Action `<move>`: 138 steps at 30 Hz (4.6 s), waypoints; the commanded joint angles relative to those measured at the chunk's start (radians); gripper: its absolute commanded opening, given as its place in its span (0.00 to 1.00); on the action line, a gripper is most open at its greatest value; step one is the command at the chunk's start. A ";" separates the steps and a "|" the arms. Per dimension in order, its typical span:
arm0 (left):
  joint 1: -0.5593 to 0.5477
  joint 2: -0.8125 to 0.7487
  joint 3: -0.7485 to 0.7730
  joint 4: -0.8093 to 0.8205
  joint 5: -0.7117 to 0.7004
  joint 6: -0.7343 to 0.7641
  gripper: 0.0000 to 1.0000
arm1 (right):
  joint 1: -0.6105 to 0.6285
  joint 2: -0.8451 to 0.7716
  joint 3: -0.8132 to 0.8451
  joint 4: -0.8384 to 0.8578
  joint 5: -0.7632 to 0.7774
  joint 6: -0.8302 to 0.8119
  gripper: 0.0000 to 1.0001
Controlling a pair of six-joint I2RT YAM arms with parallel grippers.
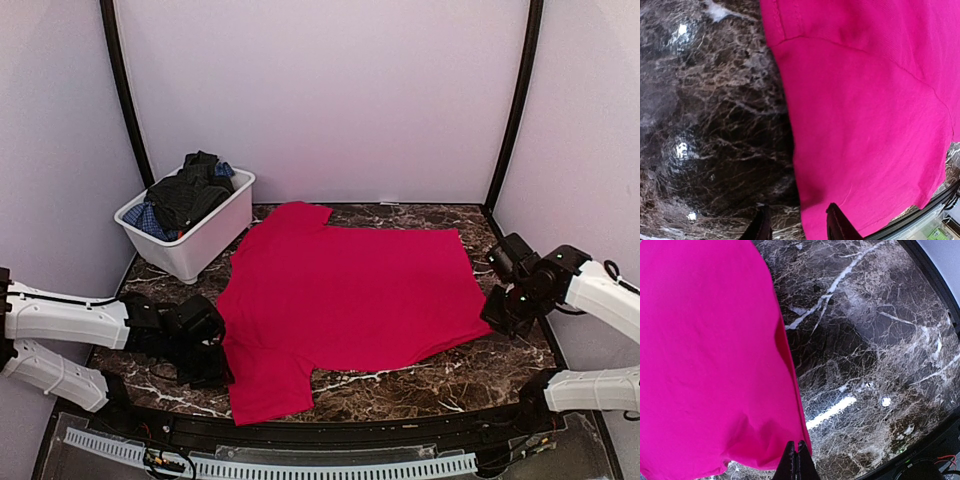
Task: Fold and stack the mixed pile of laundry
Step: Pick up the flattened T-shirt from the center of the board, then fold the flattened T-shirt at the center of the board.
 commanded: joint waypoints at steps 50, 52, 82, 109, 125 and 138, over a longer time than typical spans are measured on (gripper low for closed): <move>0.288 0.147 0.521 -0.093 -0.023 0.290 0.00 | -0.170 -0.006 -0.014 0.096 0.133 0.218 0.00; 0.307 0.161 0.530 -0.076 -0.006 0.298 0.00 | -0.190 0.005 -0.012 0.111 0.136 0.199 0.00; 0.421 0.418 0.768 0.006 0.000 0.467 0.00 | -0.359 0.356 0.035 0.431 0.112 -0.075 0.00; 0.488 0.564 0.853 0.019 -0.066 0.573 0.43 | -0.402 0.580 0.203 0.500 -0.129 -0.404 0.60; 0.490 0.354 0.475 -0.015 -0.015 0.644 0.48 | -0.372 0.453 0.027 0.565 -0.524 -0.483 0.60; 0.492 0.481 0.516 -0.010 -0.013 0.687 0.46 | -0.361 0.632 0.063 0.575 -0.522 -0.527 0.57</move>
